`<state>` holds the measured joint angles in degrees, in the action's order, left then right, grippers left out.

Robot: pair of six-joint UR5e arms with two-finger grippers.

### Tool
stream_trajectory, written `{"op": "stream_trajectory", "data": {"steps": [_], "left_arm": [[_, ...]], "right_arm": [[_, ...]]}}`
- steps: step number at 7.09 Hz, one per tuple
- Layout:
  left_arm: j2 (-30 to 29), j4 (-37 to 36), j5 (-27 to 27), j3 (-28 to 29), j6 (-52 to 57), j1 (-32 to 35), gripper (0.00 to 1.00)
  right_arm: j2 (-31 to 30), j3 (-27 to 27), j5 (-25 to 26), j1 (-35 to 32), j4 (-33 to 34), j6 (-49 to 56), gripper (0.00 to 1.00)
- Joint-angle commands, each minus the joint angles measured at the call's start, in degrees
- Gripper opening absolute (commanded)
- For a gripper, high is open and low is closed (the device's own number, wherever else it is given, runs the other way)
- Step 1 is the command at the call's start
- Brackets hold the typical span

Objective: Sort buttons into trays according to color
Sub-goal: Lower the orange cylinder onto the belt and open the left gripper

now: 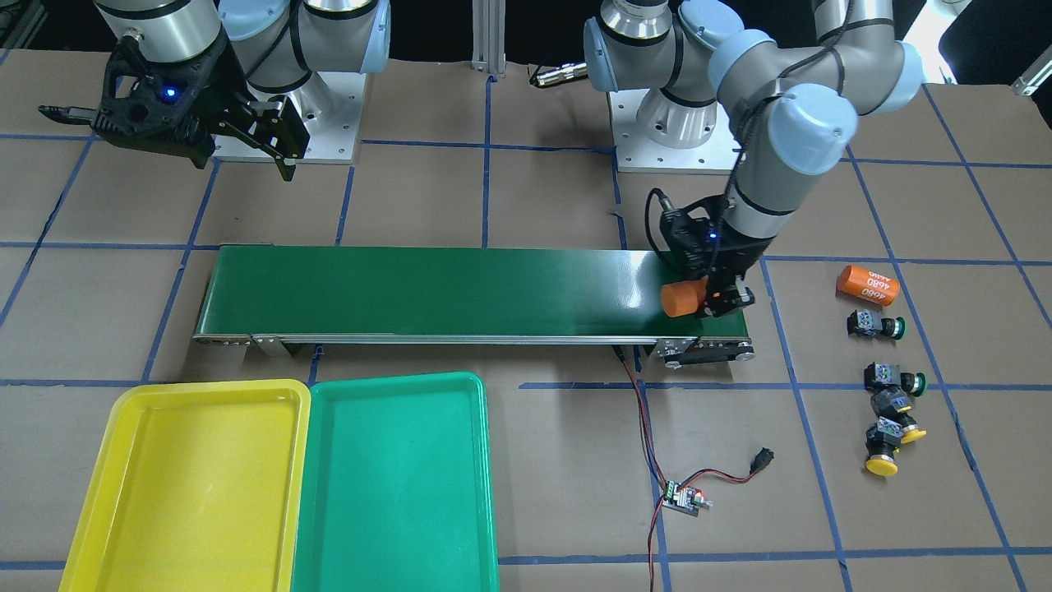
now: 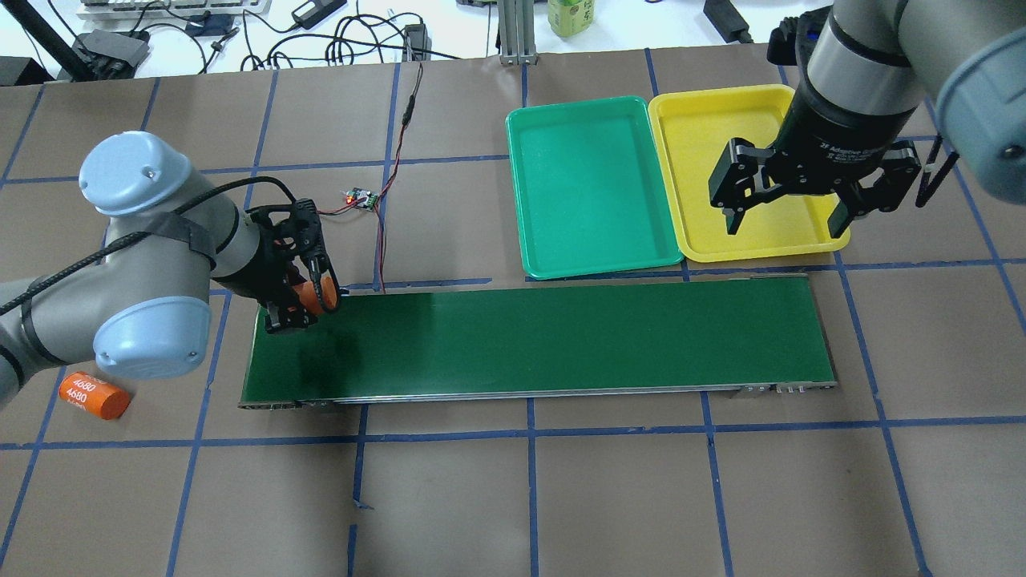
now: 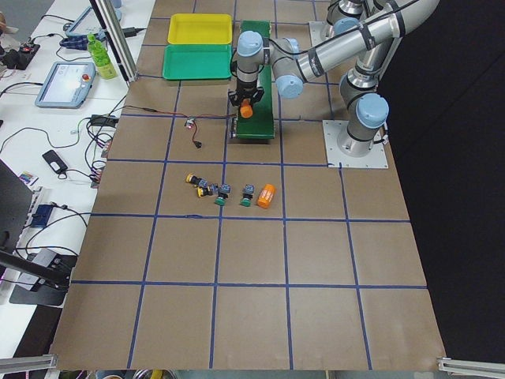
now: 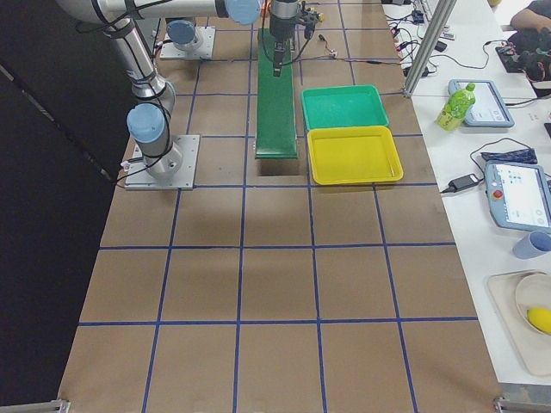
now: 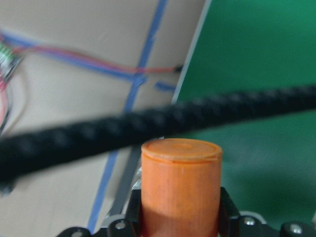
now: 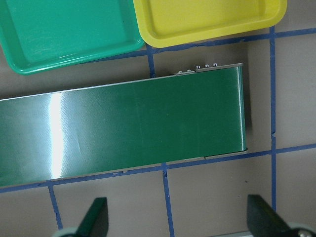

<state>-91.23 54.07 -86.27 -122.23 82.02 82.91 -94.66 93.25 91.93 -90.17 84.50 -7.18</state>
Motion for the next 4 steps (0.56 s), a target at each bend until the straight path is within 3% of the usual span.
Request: {"op": "stream_trajectory", "data": {"steps": [1,2,3,4], "left_arm": [[0.3,-6.1,0.0,-5.4,-0.5,1.2,0.50],[0.7,-6.3,-0.1,-6.1,-1.3,1.2,0.72],[1.4,-6.3,0.0,-5.8,-9.2,1.3,1.00],[2.6,-5.6,-0.2,-4.6,-9.9,0.9,1.00]], "right_arm": [[0.0,0.1,0.2,0.0,-0.2,0.0,1.00],[0.0,0.1,0.1,0.0,0.0,-0.2,1.00],[0.0,0.1,0.2,0.0,-0.2,0.0,1.00],[0.0,0.1,0.2,0.0,-0.3,-0.1,1.00]]}}
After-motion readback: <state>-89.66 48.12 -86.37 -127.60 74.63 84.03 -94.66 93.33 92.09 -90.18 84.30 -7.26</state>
